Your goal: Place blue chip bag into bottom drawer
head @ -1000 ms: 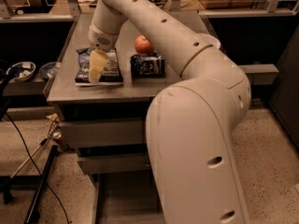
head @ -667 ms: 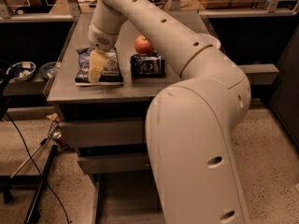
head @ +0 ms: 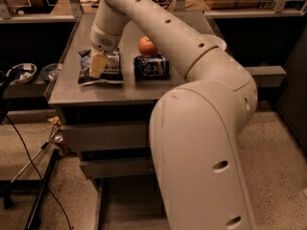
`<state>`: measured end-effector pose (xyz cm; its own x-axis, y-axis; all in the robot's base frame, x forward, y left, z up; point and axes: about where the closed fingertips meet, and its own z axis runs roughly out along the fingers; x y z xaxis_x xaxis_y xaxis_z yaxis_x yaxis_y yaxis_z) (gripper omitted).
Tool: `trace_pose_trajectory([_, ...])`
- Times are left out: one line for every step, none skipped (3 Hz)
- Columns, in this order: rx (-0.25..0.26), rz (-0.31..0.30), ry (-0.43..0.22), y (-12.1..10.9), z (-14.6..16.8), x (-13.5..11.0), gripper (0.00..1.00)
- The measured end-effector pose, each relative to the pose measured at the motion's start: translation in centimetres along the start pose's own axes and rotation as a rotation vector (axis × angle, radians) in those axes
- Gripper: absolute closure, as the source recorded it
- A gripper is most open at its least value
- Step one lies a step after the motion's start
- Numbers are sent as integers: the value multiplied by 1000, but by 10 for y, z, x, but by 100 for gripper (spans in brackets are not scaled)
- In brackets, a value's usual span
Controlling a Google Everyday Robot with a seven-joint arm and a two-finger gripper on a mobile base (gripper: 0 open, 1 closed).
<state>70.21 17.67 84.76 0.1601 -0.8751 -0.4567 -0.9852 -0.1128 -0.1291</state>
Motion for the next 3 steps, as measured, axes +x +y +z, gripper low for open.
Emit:
trace_pose_trajectory([0, 0, 0, 0, 0, 0, 73])
trace_pose_trajectory([0, 0, 0, 0, 0, 0, 96])
trace_pose_trajectory([0, 0, 0, 0, 0, 0, 100])
